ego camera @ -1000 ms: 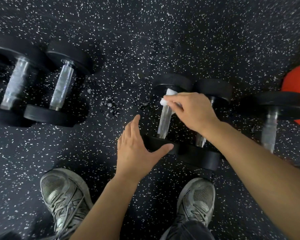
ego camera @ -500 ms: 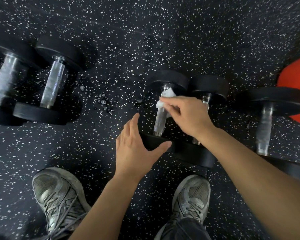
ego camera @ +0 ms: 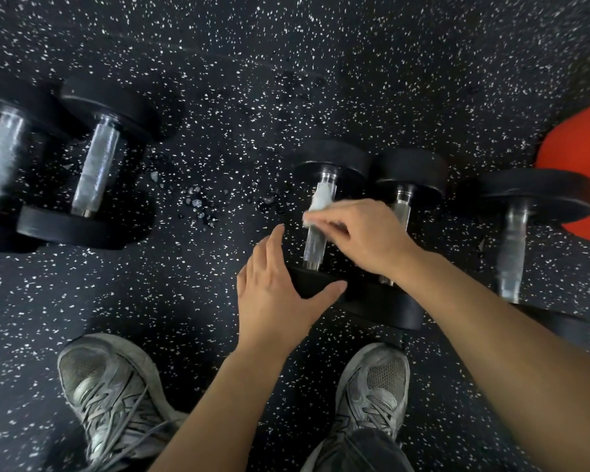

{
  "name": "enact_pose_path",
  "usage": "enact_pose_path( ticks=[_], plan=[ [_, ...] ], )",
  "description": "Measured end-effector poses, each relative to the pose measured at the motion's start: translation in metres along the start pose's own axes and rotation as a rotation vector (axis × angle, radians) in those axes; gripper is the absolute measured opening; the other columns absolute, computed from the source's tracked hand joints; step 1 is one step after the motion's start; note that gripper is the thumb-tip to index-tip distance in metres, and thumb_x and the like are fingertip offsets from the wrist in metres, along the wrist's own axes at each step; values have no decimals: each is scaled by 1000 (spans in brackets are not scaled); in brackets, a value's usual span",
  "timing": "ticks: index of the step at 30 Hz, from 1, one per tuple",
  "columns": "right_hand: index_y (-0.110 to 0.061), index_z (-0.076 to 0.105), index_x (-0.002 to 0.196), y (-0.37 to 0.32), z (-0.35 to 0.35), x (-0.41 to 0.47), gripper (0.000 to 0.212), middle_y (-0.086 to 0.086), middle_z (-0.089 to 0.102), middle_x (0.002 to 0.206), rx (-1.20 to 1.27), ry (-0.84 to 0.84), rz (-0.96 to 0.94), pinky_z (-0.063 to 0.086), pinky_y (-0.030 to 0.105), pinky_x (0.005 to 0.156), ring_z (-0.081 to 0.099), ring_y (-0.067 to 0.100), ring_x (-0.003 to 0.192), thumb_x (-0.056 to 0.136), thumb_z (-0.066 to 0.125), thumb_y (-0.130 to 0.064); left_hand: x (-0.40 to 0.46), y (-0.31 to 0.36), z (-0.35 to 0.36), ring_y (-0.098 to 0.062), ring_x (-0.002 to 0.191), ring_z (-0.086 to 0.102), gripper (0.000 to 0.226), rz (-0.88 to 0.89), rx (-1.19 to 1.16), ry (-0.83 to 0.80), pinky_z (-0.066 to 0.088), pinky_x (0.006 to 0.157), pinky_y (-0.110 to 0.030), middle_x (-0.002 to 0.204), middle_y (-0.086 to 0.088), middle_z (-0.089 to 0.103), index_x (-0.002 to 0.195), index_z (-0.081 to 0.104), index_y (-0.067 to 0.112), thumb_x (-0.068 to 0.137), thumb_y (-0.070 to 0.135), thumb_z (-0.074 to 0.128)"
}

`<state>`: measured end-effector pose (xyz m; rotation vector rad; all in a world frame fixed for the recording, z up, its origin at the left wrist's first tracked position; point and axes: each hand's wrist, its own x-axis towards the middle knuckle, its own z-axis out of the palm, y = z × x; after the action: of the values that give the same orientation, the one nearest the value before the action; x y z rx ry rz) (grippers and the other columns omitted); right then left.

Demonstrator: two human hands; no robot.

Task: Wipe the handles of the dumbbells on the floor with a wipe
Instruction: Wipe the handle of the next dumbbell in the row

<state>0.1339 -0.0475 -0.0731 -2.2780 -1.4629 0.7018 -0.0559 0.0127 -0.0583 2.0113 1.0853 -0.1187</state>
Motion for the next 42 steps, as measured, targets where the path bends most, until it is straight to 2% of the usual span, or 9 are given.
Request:
enact_pose_path(
  ticks=[4, 10, 14, 16, 20, 22, 28, 35, 42],
  plan=[
    [-48, 69, 122, -2, -3, -3, 29, -17, 77, 103, 75, -386, 5, 57, 35, 88, 70, 0, 89, 95, 61, -53, 0, 4, 5, -15, 151, 25, 120, -1, 0, 6, 18, 126, -41, 163, 8, 27, 161, 9, 30, 69, 82, 67],
    [-40, 69, 128, 7, -2, -1, 28, -17, 74, 112, 89, 175, 113, 40, 9, 66, 56, -17, 73, 102, 57, -41, 0, 5, 8, -15, 153, 22, 123, 9, 18, 2, 18, 127, -43, 165, 7, 25, 161, 7, 30, 68, 87, 64],
    [-43, 69, 126, -3, 0, -13, 31, -17, 73, 120, 109, -190, 0, 54, 31, 97, 67, 0, 104, 98, 57, -49, 1, 3, 2, -16, 152, 25, 122, 27, 49, 19, 19, 125, -40, 164, 6, 27, 161, 9, 28, 69, 85, 65],
    [-46, 68, 124, -7, 1, -14, 32, -17, 75, 117, 136, -349, -2, 53, 35, 99, 69, 3, 104, 95, 57, -53, 1, -2, -5, -16, 151, 27, 122, 25, 49, 29, 20, 125, -41, 163, 5, 29, 161, 10, 28, 68, 86, 64],
    [-40, 67, 129, -9, 2, -1, 30, -17, 75, 99, 304, 80, 104, 56, 32, 68, 65, 1, 69, 100, 58, -39, 0, -16, -23, -17, 151, 28, 119, -6, 47, 51, 21, 123, -42, 163, 5, 29, 161, 10, 29, 70, 87, 61],
    [-38, 68, 129, -11, 9, 8, 29, -26, 67, 89, 271, 240, 174, 50, 25, 67, 58, -6, 67, 102, 59, -36, 0, -25, -34, -18, 149, 32, 117, -18, 61, 84, 25, 121, -43, 161, 4, 33, 161, 14, 26, 71, 87, 58],
    [-39, 70, 126, -30, 32, 5, 32, -16, 71, 126, 248, -211, -84, 53, 30, 101, 65, 0, 113, 99, 56, -48, 3, -50, -60, -21, 144, 40, 108, -59, 81, 156, 33, 118, -50, 157, 0, 40, 159, 20, 23, 76, 78, 61],
    [-32, 72, 126, -28, 34, 39, 27, -14, 74, 112, 274, 279, 50, 43, 14, 70, 54, -22, 76, 103, 58, -35, 3, -47, -73, -23, 146, 36, 107, 22, 166, 200, 30, 120, -48, 159, -2, 38, 160, 20, 20, 78, 74, 65],
    [-42, 69, 126, -45, 42, 31, 36, -17, 71, 125, 238, -197, -154, 55, 32, 95, 66, 1, 110, 97, 52, -54, 7, -43, -66, -23, 144, 38, 111, 59, 183, 162, 28, 121, -48, 159, -2, 37, 160, 19, 22, 77, 77, 66]
  ],
)
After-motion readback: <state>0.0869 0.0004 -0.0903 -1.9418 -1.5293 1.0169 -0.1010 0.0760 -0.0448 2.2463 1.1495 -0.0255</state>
